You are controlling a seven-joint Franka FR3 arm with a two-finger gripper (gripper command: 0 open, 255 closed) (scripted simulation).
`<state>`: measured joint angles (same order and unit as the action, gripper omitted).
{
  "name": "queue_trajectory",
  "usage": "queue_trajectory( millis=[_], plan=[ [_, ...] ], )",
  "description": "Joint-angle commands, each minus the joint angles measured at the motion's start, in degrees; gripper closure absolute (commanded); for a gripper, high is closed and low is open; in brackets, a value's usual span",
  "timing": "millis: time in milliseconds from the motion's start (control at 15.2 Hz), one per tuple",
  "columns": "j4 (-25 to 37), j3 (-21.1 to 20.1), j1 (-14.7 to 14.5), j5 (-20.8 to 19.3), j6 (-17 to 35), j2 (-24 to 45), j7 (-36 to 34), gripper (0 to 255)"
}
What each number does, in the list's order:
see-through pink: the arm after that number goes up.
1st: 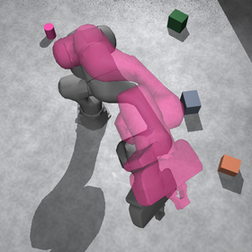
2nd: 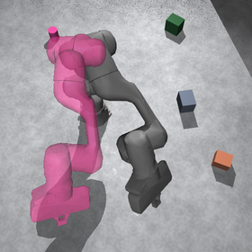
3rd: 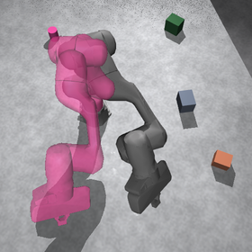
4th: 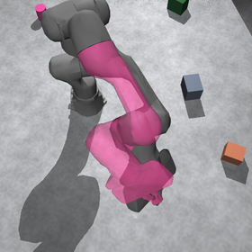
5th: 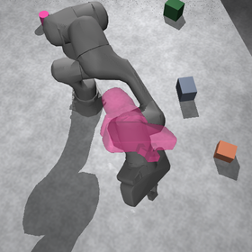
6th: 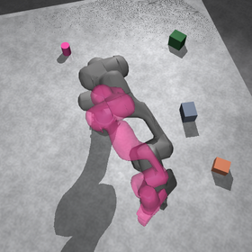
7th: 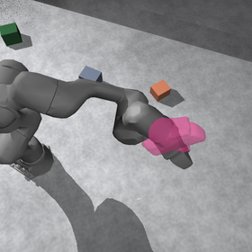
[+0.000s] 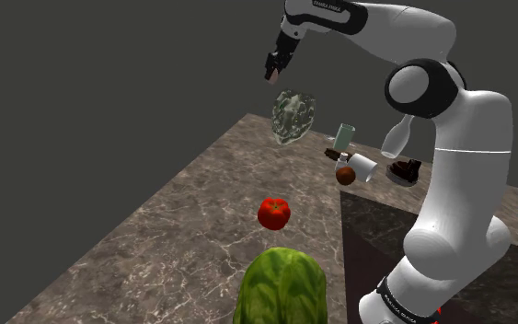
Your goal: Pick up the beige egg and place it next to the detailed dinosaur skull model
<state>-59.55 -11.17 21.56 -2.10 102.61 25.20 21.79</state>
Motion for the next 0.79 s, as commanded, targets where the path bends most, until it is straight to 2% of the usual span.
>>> queue_trajectory(
  millis=[0, 726],
  plan=[
    [7.2, 0.6, 1.2, 0.2, -2.7, 4.7, 2.3, 255],
    [-8.8, 0.4, 2.5, 1.0, 8.7, 0.1, 2.8, 255]
  ],
)
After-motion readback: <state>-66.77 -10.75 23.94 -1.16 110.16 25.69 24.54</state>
